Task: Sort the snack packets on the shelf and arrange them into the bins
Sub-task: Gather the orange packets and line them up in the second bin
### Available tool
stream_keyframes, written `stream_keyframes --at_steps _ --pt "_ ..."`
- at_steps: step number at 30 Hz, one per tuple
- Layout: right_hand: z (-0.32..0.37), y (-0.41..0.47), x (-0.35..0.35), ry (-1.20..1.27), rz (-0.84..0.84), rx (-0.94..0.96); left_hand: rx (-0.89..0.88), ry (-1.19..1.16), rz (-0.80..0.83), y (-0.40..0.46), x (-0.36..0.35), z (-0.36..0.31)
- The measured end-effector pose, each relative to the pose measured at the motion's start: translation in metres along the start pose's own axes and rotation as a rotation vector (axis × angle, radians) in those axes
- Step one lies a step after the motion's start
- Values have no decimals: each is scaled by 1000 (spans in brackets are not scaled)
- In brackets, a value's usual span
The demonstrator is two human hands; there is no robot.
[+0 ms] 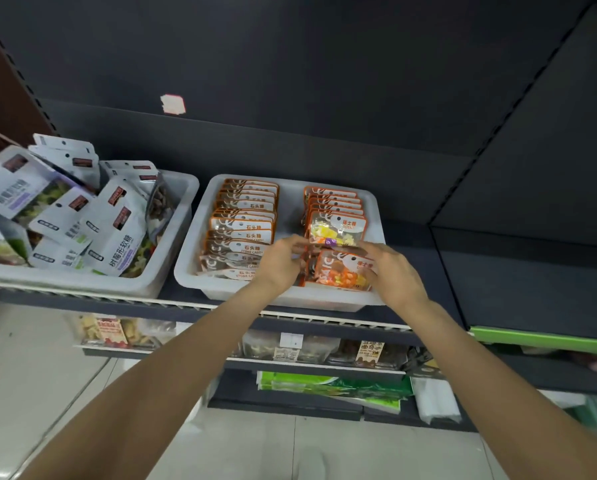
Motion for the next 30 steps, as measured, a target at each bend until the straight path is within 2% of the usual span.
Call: stream_keyframes --at_steps 3,7,10,12,14,16,18,25,28,30 --pt "6 4 -6 12 31 47 -9 15 10 -1 4 1" --pt "11 12 -11 -92 48 80 38 -49 225 -4 -14 8" --pt "19 15 -17 -117 58 139 77 -95 319 -7 -30 9" --pt "21 19 -18 -104 75 148 87 -196 226 -6 -25 -2" --pt "20 23 -17 -117 82 134 199 -329 68 -1 -13 -1" --pt "15 24 -17 -116 79 111 355 -523 92 2 -22 8" --pt "13 23 -16 -104 53 123 407 -596 196 5 -37 9" --pt "30 43 -21 -133 42 227 360 -560 225 18 -33 17" --pt "38 56 -27 -202 -14 219 291 -487 130 21 -23 15" --pt "32 61 -29 -267 -6 202 238 -322 72 27 -12 16"
Point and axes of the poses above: each hand's wrist, its own y-axis towards the middle knuckle, its own x-axis out of the back of the hand, z = x × y, the point moved 8 cm from there along y, towards the middle knuckle, and after that the axes turned 12 degrees about -y, right-handed, at the moved point
